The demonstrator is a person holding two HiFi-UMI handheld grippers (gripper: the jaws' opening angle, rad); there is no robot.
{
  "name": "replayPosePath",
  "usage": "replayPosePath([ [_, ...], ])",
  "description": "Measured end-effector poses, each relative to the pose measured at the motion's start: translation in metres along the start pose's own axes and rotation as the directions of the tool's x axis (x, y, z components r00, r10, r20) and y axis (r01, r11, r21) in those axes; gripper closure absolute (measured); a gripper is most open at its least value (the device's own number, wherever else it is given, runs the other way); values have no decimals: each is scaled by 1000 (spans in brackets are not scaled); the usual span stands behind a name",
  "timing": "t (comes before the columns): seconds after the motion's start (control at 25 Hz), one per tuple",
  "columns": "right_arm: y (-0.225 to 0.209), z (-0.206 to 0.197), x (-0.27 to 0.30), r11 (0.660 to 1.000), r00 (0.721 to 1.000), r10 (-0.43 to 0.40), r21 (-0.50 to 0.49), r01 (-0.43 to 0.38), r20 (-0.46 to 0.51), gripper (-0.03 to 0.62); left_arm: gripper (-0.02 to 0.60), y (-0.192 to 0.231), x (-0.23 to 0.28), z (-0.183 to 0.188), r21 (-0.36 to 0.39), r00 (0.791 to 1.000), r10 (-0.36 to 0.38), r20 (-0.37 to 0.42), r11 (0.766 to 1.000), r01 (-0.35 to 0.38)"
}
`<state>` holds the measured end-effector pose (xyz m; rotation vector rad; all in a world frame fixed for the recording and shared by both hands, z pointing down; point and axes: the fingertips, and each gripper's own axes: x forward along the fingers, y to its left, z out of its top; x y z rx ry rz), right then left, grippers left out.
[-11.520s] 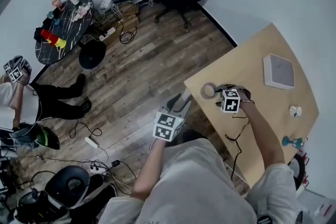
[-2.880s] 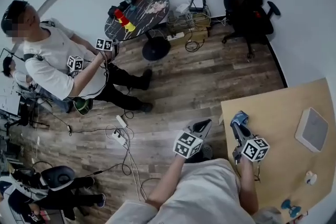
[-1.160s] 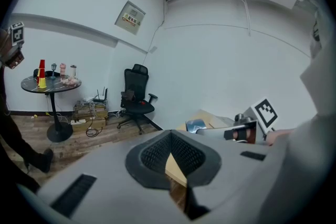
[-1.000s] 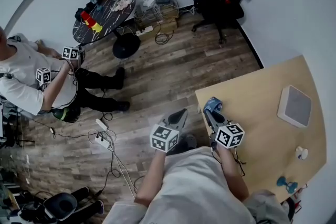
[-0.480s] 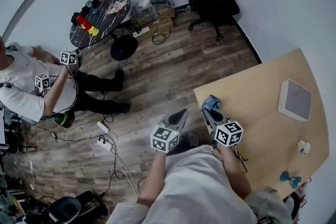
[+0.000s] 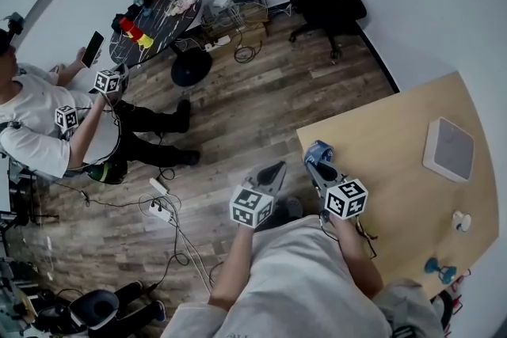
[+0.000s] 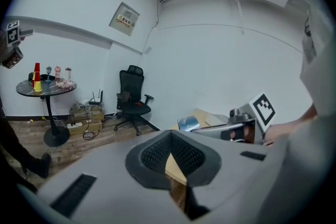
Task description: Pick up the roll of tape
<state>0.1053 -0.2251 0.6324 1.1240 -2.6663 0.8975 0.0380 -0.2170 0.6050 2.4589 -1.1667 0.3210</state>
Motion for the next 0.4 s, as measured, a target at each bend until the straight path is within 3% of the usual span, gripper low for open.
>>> replayPosePath([
  [0.4,8,-1,6,1000,1000,21,-19,-21,-12,551,577,4,-6,1,3,1000,15,5,1000,-15],
])
